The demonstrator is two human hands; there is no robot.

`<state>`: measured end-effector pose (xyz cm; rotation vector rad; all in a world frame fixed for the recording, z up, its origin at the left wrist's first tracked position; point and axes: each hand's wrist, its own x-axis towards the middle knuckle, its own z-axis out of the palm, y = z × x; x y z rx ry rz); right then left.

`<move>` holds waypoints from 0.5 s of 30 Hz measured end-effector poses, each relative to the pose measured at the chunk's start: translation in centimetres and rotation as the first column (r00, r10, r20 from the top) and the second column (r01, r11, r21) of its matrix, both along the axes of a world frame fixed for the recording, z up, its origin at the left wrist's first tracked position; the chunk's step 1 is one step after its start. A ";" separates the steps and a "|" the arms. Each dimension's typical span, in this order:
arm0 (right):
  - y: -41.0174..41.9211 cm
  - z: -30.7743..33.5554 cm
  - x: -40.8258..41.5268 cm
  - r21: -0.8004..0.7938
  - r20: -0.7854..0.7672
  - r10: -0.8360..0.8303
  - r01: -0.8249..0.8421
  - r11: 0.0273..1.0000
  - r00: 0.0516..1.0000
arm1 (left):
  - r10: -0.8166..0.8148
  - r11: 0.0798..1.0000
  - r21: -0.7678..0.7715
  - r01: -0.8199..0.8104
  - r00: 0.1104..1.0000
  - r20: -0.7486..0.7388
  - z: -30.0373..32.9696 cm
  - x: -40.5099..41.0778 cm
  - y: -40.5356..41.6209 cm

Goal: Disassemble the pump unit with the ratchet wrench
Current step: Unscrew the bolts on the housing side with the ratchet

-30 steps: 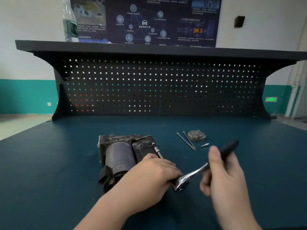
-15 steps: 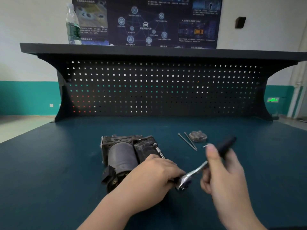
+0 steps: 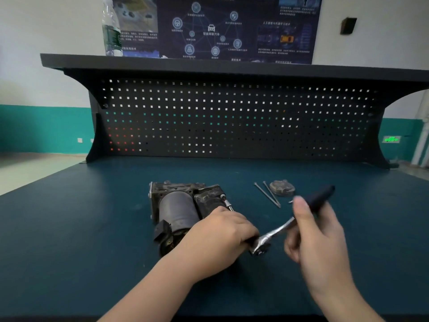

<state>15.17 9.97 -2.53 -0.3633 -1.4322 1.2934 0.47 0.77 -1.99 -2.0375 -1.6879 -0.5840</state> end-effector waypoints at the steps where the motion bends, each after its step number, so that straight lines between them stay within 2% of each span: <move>1: 0.0 0.7 -0.4 0.168 0.060 -0.021 0.010 0.986 0.998 | -0.006 1.000 0.013 0.006 1.000 -0.011 0.1 -0.2 0.0; 3: 0.6 1.7 -1.6 0.372 0.104 -0.055 0.013 0.928 0.993 | -0.007 1.000 0.029 0.008 0.999 -0.034 0.2 -0.7 0.3; 5: 1.5 2.0 -2.9 0.440 0.092 -0.049 0.003 0.898 0.995 | 0.009 0.999 0.031 -0.007 0.998 -0.068 0.2 -1.4 0.7; 10: 4.6 2.5 -5.6 0.430 0.136 0.000 -0.059 0.901 0.991 | 0.060 0.998 0.026 -0.057 0.993 -0.102 0.2 -3.6 2.3; 15: 7.2 2.6 -8.3 0.302 0.195 0.067 -0.125 0.945 0.978 | 0.106 0.988 -0.108 -0.113 0.992 -0.064 0.9 -6.4 4.3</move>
